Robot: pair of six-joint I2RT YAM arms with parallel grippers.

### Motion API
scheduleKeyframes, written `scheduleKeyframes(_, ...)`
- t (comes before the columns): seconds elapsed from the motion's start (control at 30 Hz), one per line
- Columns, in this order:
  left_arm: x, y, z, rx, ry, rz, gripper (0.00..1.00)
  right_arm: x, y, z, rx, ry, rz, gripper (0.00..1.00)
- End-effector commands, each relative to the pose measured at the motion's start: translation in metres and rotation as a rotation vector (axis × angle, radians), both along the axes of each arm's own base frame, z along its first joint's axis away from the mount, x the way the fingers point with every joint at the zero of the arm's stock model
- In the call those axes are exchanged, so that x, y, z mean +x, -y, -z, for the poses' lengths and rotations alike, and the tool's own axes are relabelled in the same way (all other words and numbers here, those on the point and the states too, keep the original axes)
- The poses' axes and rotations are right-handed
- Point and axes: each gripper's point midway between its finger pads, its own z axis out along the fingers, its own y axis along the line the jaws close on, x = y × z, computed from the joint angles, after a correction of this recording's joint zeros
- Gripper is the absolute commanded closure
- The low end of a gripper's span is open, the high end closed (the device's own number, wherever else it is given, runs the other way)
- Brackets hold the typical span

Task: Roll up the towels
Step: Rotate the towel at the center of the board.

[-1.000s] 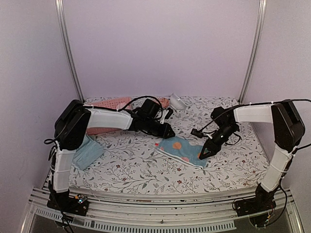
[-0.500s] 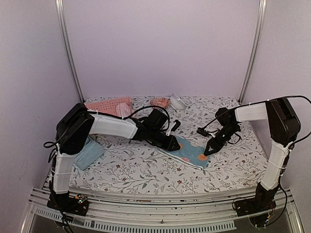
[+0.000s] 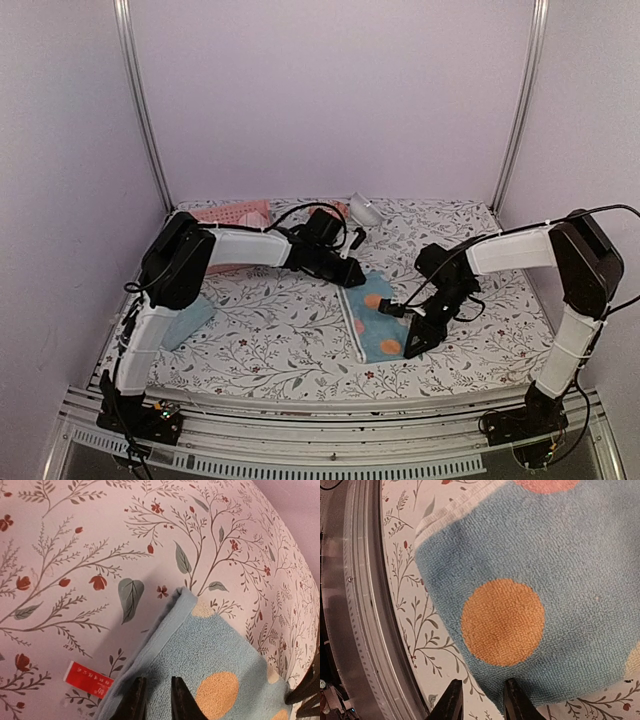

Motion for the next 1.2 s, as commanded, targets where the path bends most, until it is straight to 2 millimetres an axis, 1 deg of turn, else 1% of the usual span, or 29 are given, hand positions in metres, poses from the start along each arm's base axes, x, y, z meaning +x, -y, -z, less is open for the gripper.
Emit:
scheduleKeyframes(0.0,-0.014,0.013,-0.055,-0.084,0.087,0.076,0.79,-0.002,-0.012,-0.023,0.056,-0.039,-0.034,0.71)
scheduleKeyframes(0.07,-0.028,0.007,-0.077,-0.108,0.12,0.073,0.78,0.007,-0.013,-0.042,0.08,0.022,-0.037,0.68)
scheduleKeyframes(0.13,-0.041,-0.002,-0.092,-0.142,0.144,0.056,0.77,0.022,-0.014,-0.066,0.124,0.088,-0.026,0.65)
scheduleKeyframes(0.17,-0.05,-0.011,-0.089,-0.14,0.132,0.05,0.77,0.033,-0.014,-0.08,0.152,0.125,-0.013,0.65)
scheduleKeyframes(0.2,-0.058,-0.016,-0.091,-0.15,0.129,0.047,0.77,0.044,-0.014,-0.092,0.177,0.164,0.006,0.65)
scheduleKeyframes(0.23,-0.066,-0.021,-0.095,-0.163,0.132,0.046,0.78,0.06,-0.016,-0.109,0.207,0.221,0.031,0.65)
scheduleKeyframes(0.27,-0.077,-0.025,-0.112,-0.203,0.153,0.061,0.78,0.078,-0.015,-0.123,0.229,0.28,0.066,0.64)
scheduleKeyframes(0.3,-0.09,-0.025,-0.115,-0.234,0.161,0.092,0.78,0.099,-0.013,-0.133,0.231,0.338,0.134,0.57)
scheduleKeyframes(0.33,-0.102,-0.025,-0.12,-0.263,0.171,0.121,0.77,0.12,-0.009,-0.143,0.23,0.408,0.2,0.18)
scheduleKeyframes(0.37,-0.113,-0.023,-0.121,-0.283,0.183,0.148,0.76,0.135,-0.007,-0.152,0.232,0.456,0.257,0.01)
scheduleKeyframes(0.4,-0.123,-0.02,-0.121,-0.292,0.191,0.176,0.75,0.143,-0.008,-0.158,0.243,0.492,0.276,0.01)
scheduleKeyframes(0.47,-0.138,-0.012,-0.114,-0.275,0.191,0.214,0.76,0.159,-0.011,-0.17,0.281,0.539,0.294,0.01)
scheduleKeyframes(0.5,-0.145,-0.009,-0.11,-0.264,0.19,0.231,0.77,0.164,-0.015,-0.173,0.32,0.535,0.296,0.01)
scheduleKeyframes(0.53,-0.153,-0.005,-0.107,-0.258,0.191,0.249,0.77,0.166,-0.018,-0.173,0.346,0.507,0.286,0.01)
scheduleKeyframes(0.6,-0.165,0.001,-0.102,-0.253,0.202,0.276,0.79,0.171,-0.026,-0.16,0.353,0.44,0.258,0.01)
scheduleKeyframes(0.63,-0.172,0.005,-0.1,-0.257,0.205,0.295,0.82,0.173,-0.03,-0.152,0.346,0.396,0.245,0.06)
scheduleKeyframes(0.67,-0.178,0.009,-0.097,-0.264,0.209,0.319,0.83,0.178,-0.035,-0.14,0.329,0.345,0.237,0.25)
scheduleKeyframes(0.7,-0.183,0.013,-0.095,-0.266,0.21,0.338,0.84,0.181,-0.04,-0.127,0.303,0.288,0.233,0.43)
scheduleKeyframes(0.77,-0.187,0.021,-0.087,-0.256,0.202,0.356,0.87,0.189,-0.047,-0.097,0.246,0.213,0.245,0.69)
scheduleKeyframes(0.8,-0.188,0.024,-0.083,-0.246,0.197,0.364,0.88,0.191,-0.05,-0.085,0.228,0.188,0.254,0.76)
scheduleKeyframes(0.83,-0.189,0.027,-0.074,-0.229,0.187,0.37,0.89,0.191,-0.053,-0.073,0.215,0.168,0.26,0.79)
scheduleKeyframes(0.87,-0.19,0.028,-0.059,-0.201,0.169,0.373,0.91,0.192,-0.055,-0.062,0.2,0.155,0.267,0.8)
scheduleKeyframes(0.9,-0.191,0.029,-0.051,-0.183,0.159,0.377,0.92,0.193,-0.057,-0.053,0.188,0.147,0.273,0.8)
scheduleKeyframes(0.97,-0.196,0.027,-0.034,-0.145,0.145,0.388,0.93,0.195,-0.057,-0.039,0.169,0.113,0.291,0.8)
scheduleKeyframes(1.0,-0.198,0.023,-0.021,-0.114,0.14,0.393,0.93,0.195,-0.056,-0.033,0.156,0.1,0.299,0.8)
scheduleKeyframes(1.1,-0.203,0.009,0.016,-0.026,0.11,0.398,0.91,0.194,-0.049,-0.008,0.11,0.093,0.314,0.8)
scheduleKeyframes(1.17,-0.205,0.002,0.032,0.011,0.094,0.4,0.91,0.193,-0.038,0.013,0.068,0.086,0.336,0.8)
